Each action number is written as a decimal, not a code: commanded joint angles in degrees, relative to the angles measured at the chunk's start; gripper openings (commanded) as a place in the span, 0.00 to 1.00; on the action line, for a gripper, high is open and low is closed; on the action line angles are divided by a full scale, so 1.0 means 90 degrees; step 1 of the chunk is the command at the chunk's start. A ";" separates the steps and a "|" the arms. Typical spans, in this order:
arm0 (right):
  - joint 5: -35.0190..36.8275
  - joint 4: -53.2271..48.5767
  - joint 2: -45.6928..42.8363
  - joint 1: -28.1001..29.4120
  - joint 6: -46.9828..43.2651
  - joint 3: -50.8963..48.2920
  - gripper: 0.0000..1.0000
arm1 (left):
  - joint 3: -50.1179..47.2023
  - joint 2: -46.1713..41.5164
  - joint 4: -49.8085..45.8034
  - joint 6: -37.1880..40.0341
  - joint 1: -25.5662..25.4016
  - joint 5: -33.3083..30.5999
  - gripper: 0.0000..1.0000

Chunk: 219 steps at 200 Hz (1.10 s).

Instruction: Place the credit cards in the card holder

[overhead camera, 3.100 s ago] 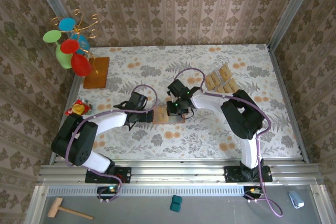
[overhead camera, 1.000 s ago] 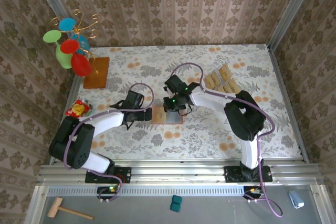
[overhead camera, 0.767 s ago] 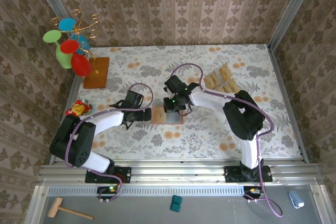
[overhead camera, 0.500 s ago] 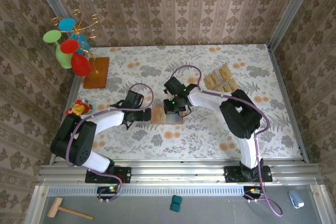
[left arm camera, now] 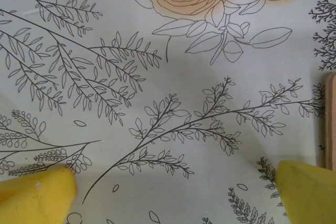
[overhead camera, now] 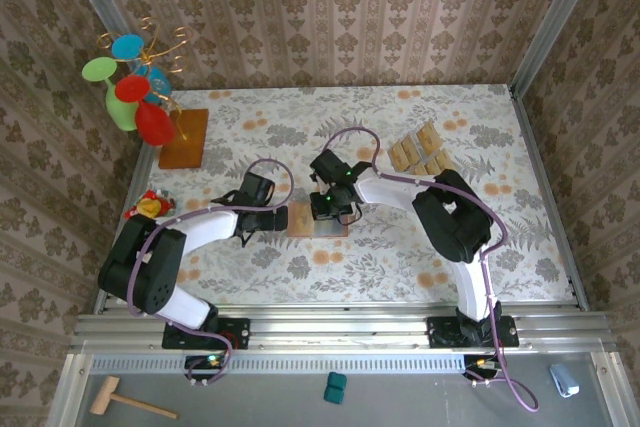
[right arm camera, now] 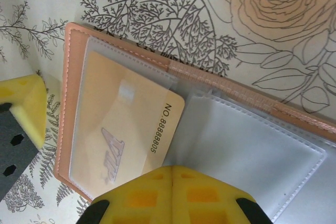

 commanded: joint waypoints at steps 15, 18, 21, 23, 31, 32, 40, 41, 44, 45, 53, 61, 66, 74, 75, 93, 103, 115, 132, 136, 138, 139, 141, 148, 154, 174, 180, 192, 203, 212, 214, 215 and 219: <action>-0.0019 -0.0190 0.0247 0.0084 0.0002 0.0265 0.00 | -0.0110 0.0530 0.0408 -0.0033 -0.0096 0.0626 1.00; -0.0023 -0.0187 0.0253 0.0084 0.0005 0.0272 0.00 | -0.0111 0.0542 0.0411 -0.0028 -0.0104 0.0626 1.00; -0.0029 -0.0187 0.0266 0.0083 0.0017 0.0280 0.00 | -0.0109 0.0559 0.0416 -0.0044 -0.0113 0.0626 1.00; -0.0027 -0.0187 0.0270 0.0079 0.0018 0.0278 0.00 | -0.0113 0.0562 0.0420 -0.0046 -0.0115 0.0631 1.00; -0.0043 -0.0212 0.0301 0.0093 0.0020 0.0317 0.00 | -0.0117 0.0586 0.0441 -0.0063 -0.0135 0.0633 1.00; -0.0043 -0.0209 0.0298 0.0098 0.0016 0.0317 0.00 | -0.0118 0.0593 0.0446 -0.0060 -0.0140 0.0635 1.00; -0.0053 -0.0223 0.0329 0.0097 0.0014 0.0345 0.00 | -0.0118 0.0602 0.0452 -0.0069 -0.0154 0.0636 1.00; -0.0053 -0.0219 0.0331 0.0100 0.0023 0.0346 0.00 | -0.0123 0.0605 0.0461 -0.0068 -0.0159 0.0636 1.00; -0.0053 -0.0219 0.0338 0.0107 0.0021 0.0355 0.00 | -0.0126 0.0608 0.0468 -0.0075 -0.0164 0.0639 1.00; -0.0053 -0.0222 0.0346 0.0110 0.0021 0.0355 0.00 | -0.0127 0.0609 0.0469 -0.0075 -0.0164 0.0637 1.00; -0.0065 -0.0234 0.0353 0.0113 0.0020 0.0375 0.00 | -0.0128 0.0610 0.0478 -0.0076 -0.0174 0.0637 1.00; -0.0058 -0.0246 0.0336 0.0120 0.0002 0.0370 0.00 | -0.0138 0.0614 0.0479 -0.0094 -0.0184 0.0636 1.00; -0.0048 -0.0261 0.0319 0.0118 0.0002 0.0368 0.00 | -0.0143 0.0609 0.0479 -0.0093 -0.0184 0.0634 1.00; -0.0043 -0.0299 0.0271 0.0110 -0.0020 0.0374 0.00 | -0.0147 0.0587 0.0460 -0.0096 -0.0184 0.0627 1.00; -0.0043 -0.0311 0.0268 0.0112 -0.0029 0.0379 0.00 | -0.0147 0.0578 0.0460 -0.0096 -0.0184 0.0622 1.00; -0.0009 -0.0370 0.0038 0.0095 -0.0066 0.0345 0.00 | -0.0123 0.0479 0.0355 -0.0081 -0.0184 0.0588 1.00; 0.0015 -0.0420 -0.0149 0.0067 -0.0070 0.0326 0.00 | -0.0110 0.0377 0.0279 -0.0057 -0.0167 0.0578 1.00; 0.0066 -0.0455 -0.0382 0.0023 -0.0075 0.0270 0.00 | -0.0086 0.0245 0.0174 -0.0038 -0.0141 0.0558 1.00; 0.0131 -0.0480 -0.0708 -0.0054 -0.0054 0.0131 0.04 | -0.0027 0.0011 -0.0009 0.0007 -0.0098 0.0529 1.00; 0.0149 -0.0480 -0.0783 -0.0069 -0.0040 0.0078 0.06 | -0.0017 -0.0050 -0.0049 0.0026 -0.0096 0.0522 1.00; 0.0156 -0.0480 -0.0820 -0.0084 -0.0038 0.0059 0.07 | -0.0005 -0.0076 -0.0075 0.0032 -0.0096 0.0520 1.00; 0.0159 -0.0480 -0.0834 -0.0092 -0.0037 0.0046 0.07 | -0.0008 -0.0090 -0.0081 0.0042 -0.0096 0.0514 1.00; 0.0173 -0.0475 -0.0871 -0.0099 -0.0035 0.0019 0.08 | 0.0005 -0.0120 -0.0105 0.0046 -0.0091 0.0511 1.00; 0.0207 -0.0455 -0.0988 -0.0136 -0.0014 -0.0077 0.11 | 0.0039 -0.0233 -0.0176 0.0084 -0.0096 0.0501 1.00; 0.0225 -0.0436 -0.1082 -0.0163 0.0017 -0.0176 0.13 | 0.0071 -0.0301 -0.0241 0.0099 -0.0096 0.0504 1.00; 0.0250 -0.0251 -0.1348 -0.0273 0.0166 -0.0587 0.25 | 0.0179 -0.0503 -0.0403 0.0168 -0.0113 0.0538 1.00; 0.0236 -0.0169 -0.1411 -0.0296 0.0220 -0.0742 0.30 | 0.0212 -0.0528 -0.0434 0.0168 -0.0129 0.0562 1.00; 0.0165 -0.0012 -0.1472 -0.0316 0.0321 -0.0963 0.35 | 0.0288 -0.0563 -0.0482 0.0180 -0.0173 0.0587 1.00; 0.0118 0.0091 -0.1504 -0.0316 0.0380 -0.1126 0.38 | 0.0331 -0.0557 -0.0482 0.0182 -0.0245 0.0597 1.00; 0.0079 0.0180 -0.1495 -0.0317 0.0428 -0.1226 0.39 | 0.0368 -0.0537 -0.0472 0.0182 -0.0298 0.0579 1.00; 0.0070 0.0205 -0.1496 -0.0316 0.0443 -0.1239 0.39 | 0.0375 -0.0532 -0.0469 0.0172 -0.0308 0.0578 1.00; 0.0062 0.0219 -0.1494 -0.0316 0.0457 -0.1257 0.39 | 0.0377 -0.0528 -0.0468 0.0170 -0.0314 0.0578 1.00; 0.0041 0.0275 -0.1492 -0.0321 0.0484 -0.1304 0.39 | 0.0389 -0.0521 -0.0462 0.0176 -0.0346 0.0569 1.00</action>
